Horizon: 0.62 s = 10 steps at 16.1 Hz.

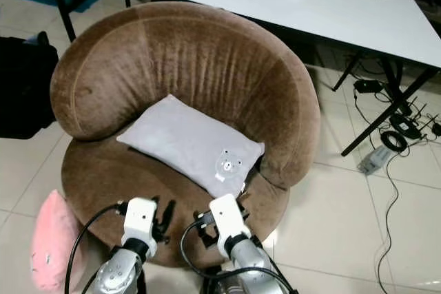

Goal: Move the pillow to the sofa from floor

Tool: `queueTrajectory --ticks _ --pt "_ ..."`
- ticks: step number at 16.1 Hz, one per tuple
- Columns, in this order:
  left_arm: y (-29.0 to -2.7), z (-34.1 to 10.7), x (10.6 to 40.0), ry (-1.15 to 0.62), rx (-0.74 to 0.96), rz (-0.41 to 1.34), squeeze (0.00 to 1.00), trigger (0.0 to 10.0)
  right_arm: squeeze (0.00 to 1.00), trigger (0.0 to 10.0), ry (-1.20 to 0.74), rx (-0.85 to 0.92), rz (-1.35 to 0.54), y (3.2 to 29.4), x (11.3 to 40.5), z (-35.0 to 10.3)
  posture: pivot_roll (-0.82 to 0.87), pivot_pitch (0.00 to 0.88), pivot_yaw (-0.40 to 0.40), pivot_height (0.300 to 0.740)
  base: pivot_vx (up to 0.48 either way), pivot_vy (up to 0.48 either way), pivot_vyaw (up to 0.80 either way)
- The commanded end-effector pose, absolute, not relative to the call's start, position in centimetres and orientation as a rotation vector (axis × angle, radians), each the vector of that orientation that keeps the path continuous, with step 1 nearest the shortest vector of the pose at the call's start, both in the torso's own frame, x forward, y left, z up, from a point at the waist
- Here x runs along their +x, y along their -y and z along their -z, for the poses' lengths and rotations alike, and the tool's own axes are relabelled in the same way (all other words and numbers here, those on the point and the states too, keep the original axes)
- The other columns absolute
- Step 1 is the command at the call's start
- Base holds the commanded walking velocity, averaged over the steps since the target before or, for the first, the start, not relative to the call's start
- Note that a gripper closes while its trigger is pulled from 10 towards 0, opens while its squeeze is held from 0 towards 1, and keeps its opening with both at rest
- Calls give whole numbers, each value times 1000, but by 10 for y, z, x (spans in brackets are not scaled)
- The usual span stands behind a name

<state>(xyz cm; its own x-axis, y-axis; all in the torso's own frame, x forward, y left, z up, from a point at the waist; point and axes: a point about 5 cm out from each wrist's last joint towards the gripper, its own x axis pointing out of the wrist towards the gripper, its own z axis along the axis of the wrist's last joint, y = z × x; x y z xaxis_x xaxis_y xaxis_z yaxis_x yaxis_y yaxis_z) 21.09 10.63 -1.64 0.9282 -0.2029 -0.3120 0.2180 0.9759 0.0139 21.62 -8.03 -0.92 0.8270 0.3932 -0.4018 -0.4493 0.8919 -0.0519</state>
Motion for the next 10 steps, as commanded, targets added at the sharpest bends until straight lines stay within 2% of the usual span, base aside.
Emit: queueTrajectory --ticks 1,4,6,7,9,10 --pt "-75 20 206 -334 -22 217 0 10000 0 10000 -403 -155 -399 101 216 11 98 156 -137 740 0 0 0" --pt "-40 20 205 -349 4 226 0 10000 0 10000 -404 -159 -383 114 217 12 86 161 -132 740 0 0 0" --pt "-127 7 232 -285 4 163 0 10000 0 10000 -406 -161 -378 115 217 12 84 162 -130 740 0 0 0" --pt "-196 -12 247 -234 12 131 0 10000 0 10000 -408 -161 -379 117 217 12 82 162 -132 740 0 0 0" --pt "-211 -17 251 -227 25 116 0 10000 0 10000 -408 -161 -380 118 217 11 81 162 -134 740 0 0 0" --pt "-210 -19 254 -220 32 104 0 10000 0 10000 -410 -160 -382 120 218 11 80 164 -135 740 0 0 0"
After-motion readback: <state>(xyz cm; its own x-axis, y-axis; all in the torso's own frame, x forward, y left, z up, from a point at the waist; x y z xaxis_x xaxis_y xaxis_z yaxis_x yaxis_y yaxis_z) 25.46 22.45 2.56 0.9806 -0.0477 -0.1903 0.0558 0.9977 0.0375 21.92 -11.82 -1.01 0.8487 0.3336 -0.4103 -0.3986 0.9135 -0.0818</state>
